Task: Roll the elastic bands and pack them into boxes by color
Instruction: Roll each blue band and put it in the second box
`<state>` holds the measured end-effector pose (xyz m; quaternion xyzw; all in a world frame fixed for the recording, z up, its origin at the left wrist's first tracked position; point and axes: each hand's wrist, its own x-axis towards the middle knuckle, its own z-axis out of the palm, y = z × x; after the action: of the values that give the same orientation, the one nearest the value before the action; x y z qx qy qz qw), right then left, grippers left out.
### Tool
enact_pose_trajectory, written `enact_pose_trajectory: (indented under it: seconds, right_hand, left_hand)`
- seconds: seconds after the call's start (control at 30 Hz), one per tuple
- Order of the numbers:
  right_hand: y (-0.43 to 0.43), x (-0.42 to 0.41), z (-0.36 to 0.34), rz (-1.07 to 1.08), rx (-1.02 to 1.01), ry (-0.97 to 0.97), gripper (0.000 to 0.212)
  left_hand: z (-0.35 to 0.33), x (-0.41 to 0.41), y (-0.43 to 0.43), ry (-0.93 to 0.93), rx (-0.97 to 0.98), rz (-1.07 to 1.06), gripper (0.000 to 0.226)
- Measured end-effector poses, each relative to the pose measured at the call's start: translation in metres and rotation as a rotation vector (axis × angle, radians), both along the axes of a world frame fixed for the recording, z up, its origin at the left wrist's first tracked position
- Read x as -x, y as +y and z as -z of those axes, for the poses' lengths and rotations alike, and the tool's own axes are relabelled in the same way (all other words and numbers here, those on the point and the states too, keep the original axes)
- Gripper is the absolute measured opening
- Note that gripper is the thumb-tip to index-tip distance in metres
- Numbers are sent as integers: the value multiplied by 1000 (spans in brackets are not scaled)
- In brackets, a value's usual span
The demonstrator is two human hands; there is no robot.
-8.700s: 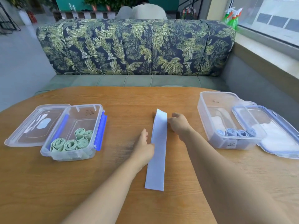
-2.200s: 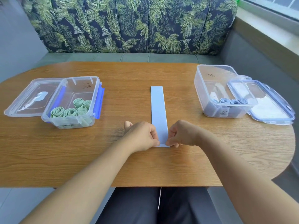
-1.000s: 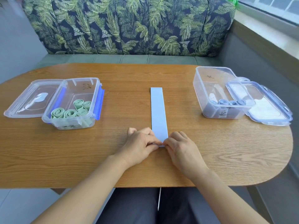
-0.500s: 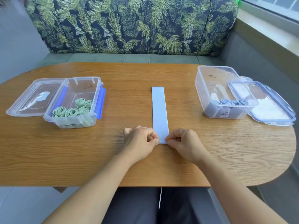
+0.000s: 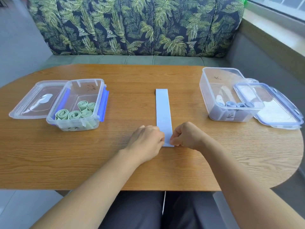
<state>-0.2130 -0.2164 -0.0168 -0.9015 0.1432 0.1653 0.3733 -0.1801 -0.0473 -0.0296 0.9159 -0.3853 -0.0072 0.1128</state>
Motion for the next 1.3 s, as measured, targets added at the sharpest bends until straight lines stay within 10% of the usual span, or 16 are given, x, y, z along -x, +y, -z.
enact_pose_trajectory:
  seconds: [0.37,0.7,1.3]
  right_hand:
    - [-2,5,1,-12,-24,-34,16]
    - [16,51,46,-20,215,-677,15]
    - [13,22,29,-110,261,-483,18]
  left_hand:
    - [11,-1,4,-40,142,117,11]
    - [16,-5,4,78,192,42,16]
    - [20,5,1,112,260,-154,14]
